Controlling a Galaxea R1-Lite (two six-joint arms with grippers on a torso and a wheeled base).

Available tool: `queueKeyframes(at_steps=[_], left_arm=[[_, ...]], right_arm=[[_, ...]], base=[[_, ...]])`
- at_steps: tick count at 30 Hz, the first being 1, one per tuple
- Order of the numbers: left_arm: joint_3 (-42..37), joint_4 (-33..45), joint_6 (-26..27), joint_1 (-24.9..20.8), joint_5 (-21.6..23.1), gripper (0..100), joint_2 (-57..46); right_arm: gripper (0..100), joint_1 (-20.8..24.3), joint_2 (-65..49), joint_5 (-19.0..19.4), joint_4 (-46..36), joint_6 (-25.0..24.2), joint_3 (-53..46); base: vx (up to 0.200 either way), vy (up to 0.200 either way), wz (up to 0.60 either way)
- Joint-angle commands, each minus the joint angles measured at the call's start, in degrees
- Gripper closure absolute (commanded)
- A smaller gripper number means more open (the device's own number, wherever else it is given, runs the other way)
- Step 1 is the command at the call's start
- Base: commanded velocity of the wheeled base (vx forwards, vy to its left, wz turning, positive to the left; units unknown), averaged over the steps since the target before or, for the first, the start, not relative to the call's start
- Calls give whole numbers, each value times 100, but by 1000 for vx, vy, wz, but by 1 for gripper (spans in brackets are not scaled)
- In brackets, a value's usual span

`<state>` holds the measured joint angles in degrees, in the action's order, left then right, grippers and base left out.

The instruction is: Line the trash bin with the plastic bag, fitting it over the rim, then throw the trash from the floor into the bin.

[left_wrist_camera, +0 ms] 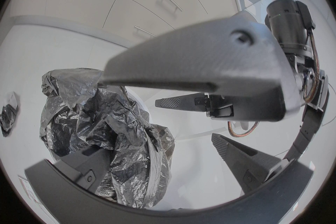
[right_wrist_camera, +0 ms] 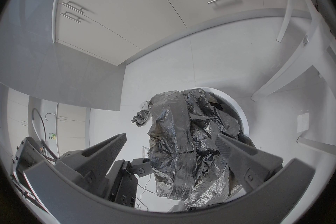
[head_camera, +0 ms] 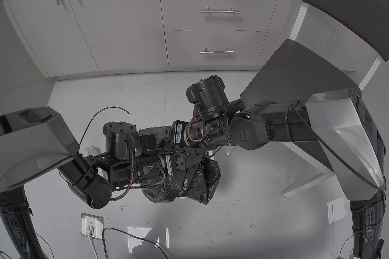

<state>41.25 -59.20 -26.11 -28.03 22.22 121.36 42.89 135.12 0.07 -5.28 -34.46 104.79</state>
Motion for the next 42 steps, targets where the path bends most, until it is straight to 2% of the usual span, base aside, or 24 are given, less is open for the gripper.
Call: queueKeyframes(at_steps=[1, 4, 20, 21, 33, 36, 39, 42], left_arm=[[32, -22, -184, -1, 1, 0, -7], [85, -22, -342, 8, 1, 0, 28], [164, 22, -377, 148, 1, 0, 107], [164, 14, -377, 157, 10, 100, 107], [190, -30, -412, 192, 36, 100, 178], [181, -39, -614, 254, 36, 100, 160], [137, -39, -764, 359, 28, 100, 107], [41, -39, -790, 588, 36, 100, 20]], right_arm=[[0, 0, -56, 10, 1, -17, -2], [0, 9, -91, 10, 9, -25, -20], [0, -61, -258, 19, 9, -34, -20], [0, -61, -258, 19, 9, -34, -20], [0, -79, -425, -166, 18, -210, -2], [0, -96, -478, -130, -8, -201, -29], [0, -193, -487, -95, -70, 10, -161], [0, -316, -443, -139, -70, 449, -310]], base=[[0, 0, 0], [0, 0, 0], [0, 0, 0], [0, 0, 0], [0, 0, 0], [0, 0, 0], [0, 0, 0], [0, 0, 0]])
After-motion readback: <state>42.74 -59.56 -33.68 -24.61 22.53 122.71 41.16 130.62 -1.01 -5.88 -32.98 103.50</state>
